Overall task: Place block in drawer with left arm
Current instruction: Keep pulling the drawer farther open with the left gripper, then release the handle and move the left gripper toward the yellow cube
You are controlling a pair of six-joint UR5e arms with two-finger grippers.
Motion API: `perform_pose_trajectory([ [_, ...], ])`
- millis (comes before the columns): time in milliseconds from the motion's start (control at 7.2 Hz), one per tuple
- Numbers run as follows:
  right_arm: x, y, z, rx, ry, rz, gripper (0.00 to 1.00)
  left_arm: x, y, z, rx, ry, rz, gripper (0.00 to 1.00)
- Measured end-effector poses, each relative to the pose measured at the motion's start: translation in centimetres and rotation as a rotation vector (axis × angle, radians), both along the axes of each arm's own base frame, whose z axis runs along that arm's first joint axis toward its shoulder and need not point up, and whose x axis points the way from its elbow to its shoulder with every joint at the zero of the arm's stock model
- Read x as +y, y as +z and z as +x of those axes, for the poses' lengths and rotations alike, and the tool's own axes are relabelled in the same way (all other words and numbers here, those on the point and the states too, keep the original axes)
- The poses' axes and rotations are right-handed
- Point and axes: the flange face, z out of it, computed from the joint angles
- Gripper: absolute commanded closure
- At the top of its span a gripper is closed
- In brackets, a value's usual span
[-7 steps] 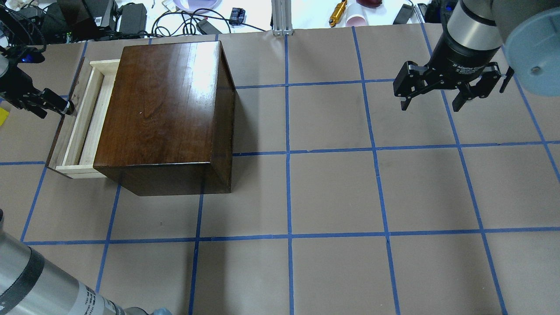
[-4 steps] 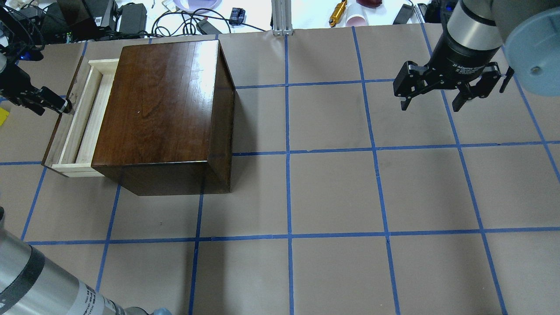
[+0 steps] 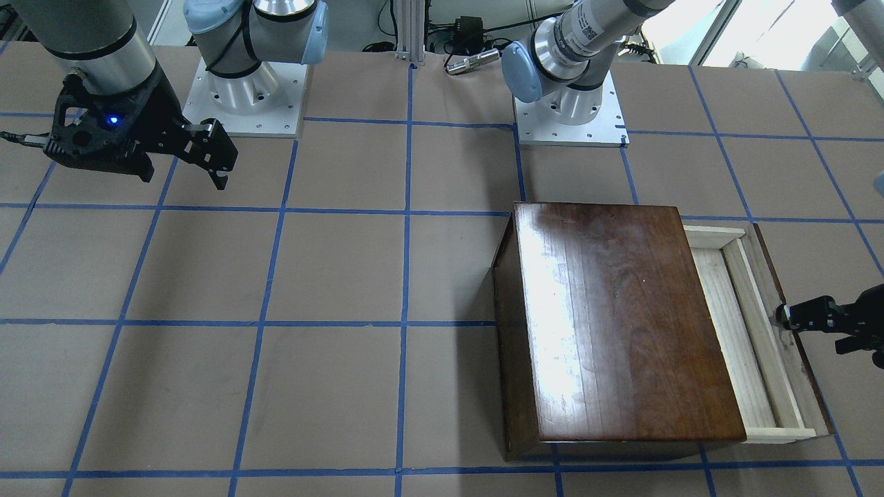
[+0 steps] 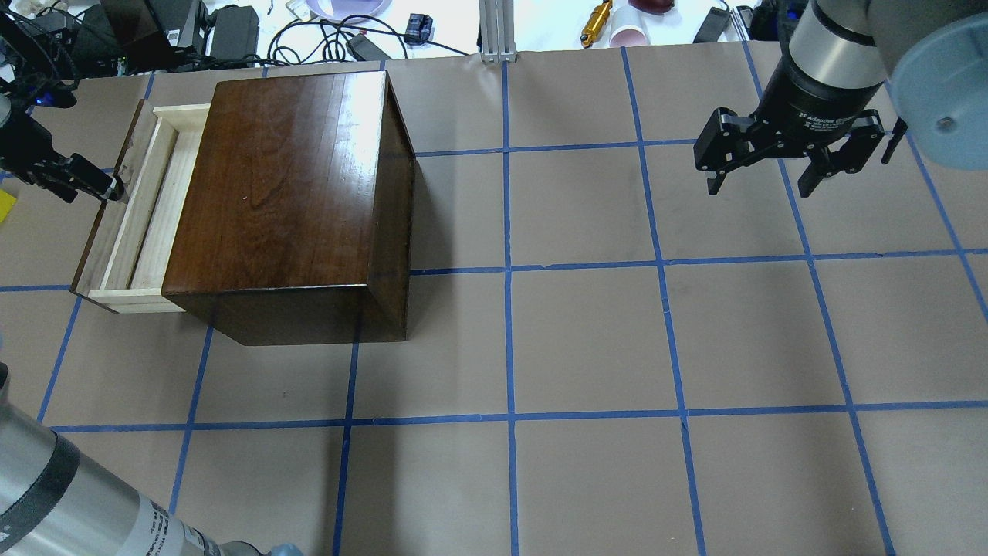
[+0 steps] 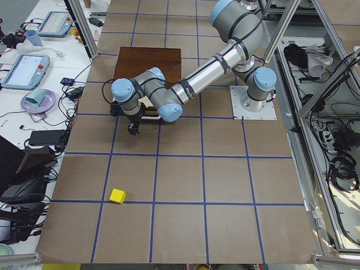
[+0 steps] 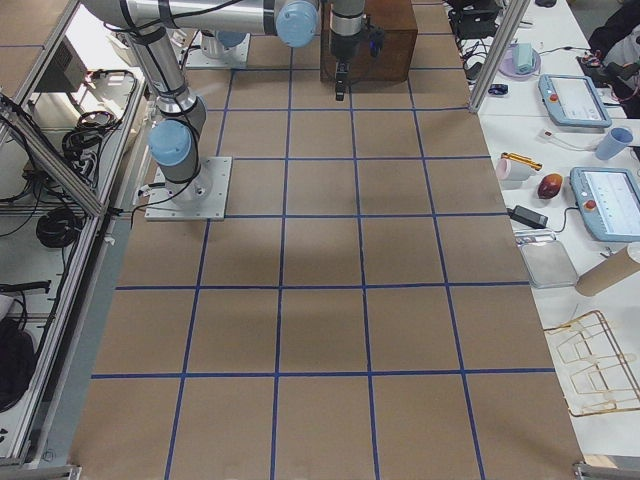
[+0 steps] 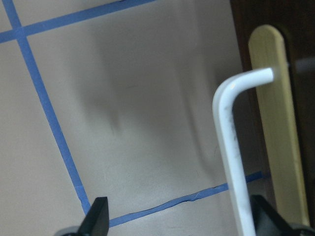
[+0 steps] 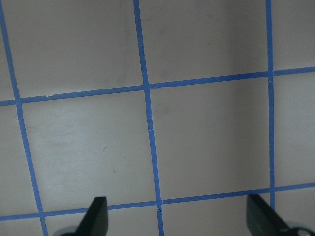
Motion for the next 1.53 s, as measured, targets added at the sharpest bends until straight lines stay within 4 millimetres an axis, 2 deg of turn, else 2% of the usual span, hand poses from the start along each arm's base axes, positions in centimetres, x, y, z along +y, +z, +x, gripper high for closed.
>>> perform_pose_trajectory([
  [833, 0.0, 0.0, 0.0, 0.000, 0.001, 0.000, 0.00, 0.6, 2.3, -0.2, -0.017, 0.025, -0.015, 0.00],
  [972, 0.0, 0.0, 0.0, 0.000, 0.001, 0.000, 0.00, 0.9, 3.5, 0.6, -0.031, 0.037, -0.032, 0.00],
  [1250, 0.0, 0.0, 0.0, 0.000, 0.001, 0.000, 0.00, 2.0, 5.7, 5.6, -0.066, 0.103, -0.076, 0.00],
  [1528, 0.0, 0.0, 0.0, 0.000, 0.000, 0.000, 0.00, 2.6, 5.9, 9.6, -0.108, 0.148, -0.118, 0.00],
])
